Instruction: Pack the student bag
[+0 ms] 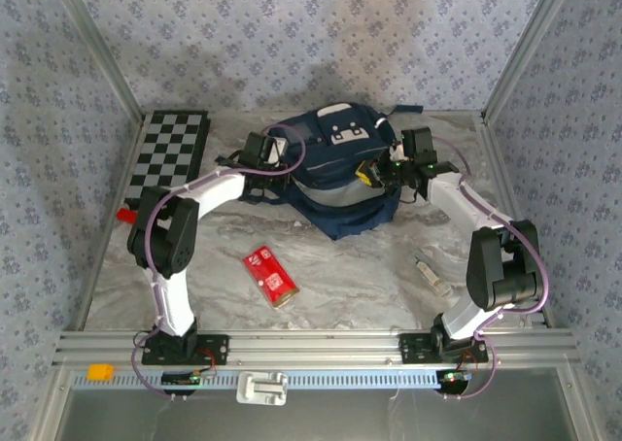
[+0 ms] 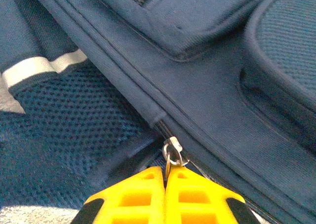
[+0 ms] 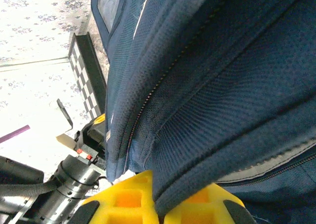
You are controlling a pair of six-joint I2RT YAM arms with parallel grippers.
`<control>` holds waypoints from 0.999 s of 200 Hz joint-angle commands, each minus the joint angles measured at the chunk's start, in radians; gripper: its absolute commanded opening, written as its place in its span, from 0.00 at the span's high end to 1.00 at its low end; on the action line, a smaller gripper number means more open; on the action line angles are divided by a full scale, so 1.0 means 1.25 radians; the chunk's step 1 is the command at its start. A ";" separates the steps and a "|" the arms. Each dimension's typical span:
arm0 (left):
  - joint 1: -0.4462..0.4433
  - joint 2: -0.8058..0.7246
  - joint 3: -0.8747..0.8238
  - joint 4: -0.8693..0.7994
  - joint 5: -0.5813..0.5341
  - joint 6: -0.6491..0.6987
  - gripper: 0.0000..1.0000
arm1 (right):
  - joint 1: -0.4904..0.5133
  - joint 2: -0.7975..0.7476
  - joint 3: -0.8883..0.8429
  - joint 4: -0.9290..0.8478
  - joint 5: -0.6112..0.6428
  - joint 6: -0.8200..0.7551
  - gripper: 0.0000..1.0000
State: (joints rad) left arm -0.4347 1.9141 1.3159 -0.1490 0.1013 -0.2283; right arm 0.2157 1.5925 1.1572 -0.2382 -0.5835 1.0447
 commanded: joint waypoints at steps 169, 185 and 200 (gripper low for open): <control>0.018 -0.412 -0.211 -0.288 0.083 -0.285 0.48 | 0.197 -0.177 0.013 -0.436 0.294 -0.299 0.21; 0.018 -0.452 -0.258 -0.335 0.097 -0.327 0.48 | 0.274 -0.170 -0.038 -0.371 0.254 -0.266 0.19; 0.014 -0.501 -0.308 -0.384 0.108 -0.358 0.48 | 0.357 -0.142 -0.066 -0.318 0.245 -0.241 0.18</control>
State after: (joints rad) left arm -0.4168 1.3552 1.0161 -0.4919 0.1940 -0.5755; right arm 0.5423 1.3701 1.1316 -0.6693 -0.2756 0.7273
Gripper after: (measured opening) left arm 0.518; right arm 0.810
